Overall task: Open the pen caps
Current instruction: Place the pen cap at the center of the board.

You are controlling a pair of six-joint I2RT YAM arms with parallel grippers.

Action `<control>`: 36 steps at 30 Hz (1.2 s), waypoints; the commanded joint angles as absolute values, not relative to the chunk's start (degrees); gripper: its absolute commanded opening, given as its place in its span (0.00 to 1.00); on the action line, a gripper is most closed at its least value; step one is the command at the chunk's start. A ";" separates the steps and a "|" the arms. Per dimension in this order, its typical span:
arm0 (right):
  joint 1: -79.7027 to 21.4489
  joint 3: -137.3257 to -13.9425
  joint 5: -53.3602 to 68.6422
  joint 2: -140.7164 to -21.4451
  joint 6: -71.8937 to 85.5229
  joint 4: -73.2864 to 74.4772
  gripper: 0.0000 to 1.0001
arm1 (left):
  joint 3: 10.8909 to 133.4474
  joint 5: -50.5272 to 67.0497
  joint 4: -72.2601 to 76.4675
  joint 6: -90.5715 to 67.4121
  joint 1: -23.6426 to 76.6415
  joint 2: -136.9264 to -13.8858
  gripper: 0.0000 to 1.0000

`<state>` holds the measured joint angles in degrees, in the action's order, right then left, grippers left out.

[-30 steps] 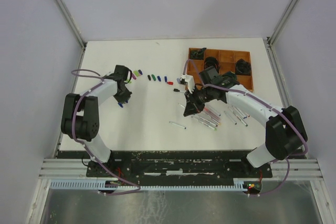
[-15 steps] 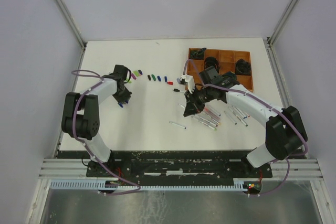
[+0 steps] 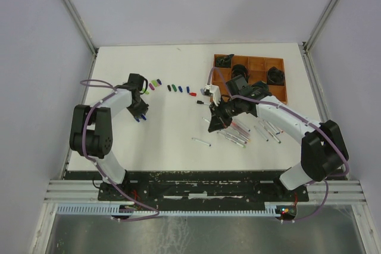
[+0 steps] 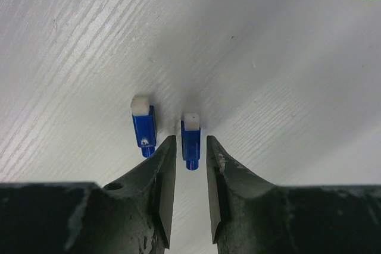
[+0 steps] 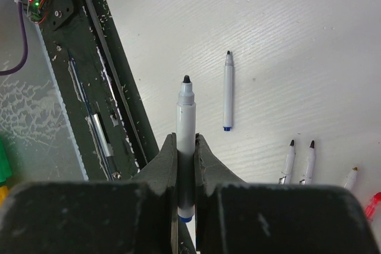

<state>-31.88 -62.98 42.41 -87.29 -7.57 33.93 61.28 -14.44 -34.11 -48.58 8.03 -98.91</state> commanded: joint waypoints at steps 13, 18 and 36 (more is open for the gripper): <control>-36.32 -66.15 27.98 -95.99 -12.23 33.17 0.15 | 55.37 -11.01 -31.20 -48.88 7.60 -82.48 0.42; -38.62 -67.93 21.29 -99.39 -12.44 32.99 0.18 | 47.97 3.50 -18.69 -45.86 7.62 -74.60 0.42; -42.92 -70.88 13.66 -107.31 -11.69 32.34 0.32 | 25.60 9.23 13.54 -36.82 7.72 -56.07 0.72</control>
